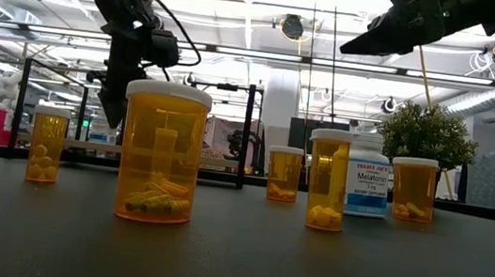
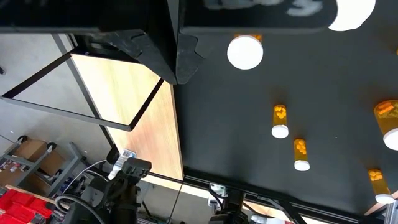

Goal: Pick and place medicine bottles onto shelf by color
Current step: Put the white pill bottle on the shelf

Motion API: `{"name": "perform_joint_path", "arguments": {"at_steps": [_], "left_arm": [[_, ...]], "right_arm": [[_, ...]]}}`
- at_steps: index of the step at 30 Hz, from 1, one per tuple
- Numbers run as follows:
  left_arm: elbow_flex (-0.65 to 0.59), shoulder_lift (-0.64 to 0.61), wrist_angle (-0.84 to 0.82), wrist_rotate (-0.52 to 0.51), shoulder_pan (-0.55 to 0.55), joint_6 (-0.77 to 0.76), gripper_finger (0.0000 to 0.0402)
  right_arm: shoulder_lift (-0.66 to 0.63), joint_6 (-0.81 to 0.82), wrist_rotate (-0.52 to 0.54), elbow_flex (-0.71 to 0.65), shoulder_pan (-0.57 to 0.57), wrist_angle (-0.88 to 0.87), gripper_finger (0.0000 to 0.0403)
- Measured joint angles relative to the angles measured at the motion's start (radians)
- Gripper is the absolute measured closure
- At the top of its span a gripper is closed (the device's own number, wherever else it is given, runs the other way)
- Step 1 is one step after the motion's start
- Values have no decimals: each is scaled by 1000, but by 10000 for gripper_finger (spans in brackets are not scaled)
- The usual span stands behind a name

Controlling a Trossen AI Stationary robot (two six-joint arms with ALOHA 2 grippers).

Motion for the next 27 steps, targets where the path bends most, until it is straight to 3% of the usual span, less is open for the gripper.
{"name": "perform_joint_path", "arguments": {"at_steps": [8, 14, 27], "left_arm": [[0, 0, -83, -4, -56, -60, 389], [0, 0, -88, -39, -27, -84, 398], [-41, 0, 27, -38, 11, -37, 398]], "right_arm": [[0, 0, 0, 0, 0, 0, 403], [0, -3, 0, 0, 0, 0, 403], [0, -3, 0, 0, 0, -1, 403]]}}
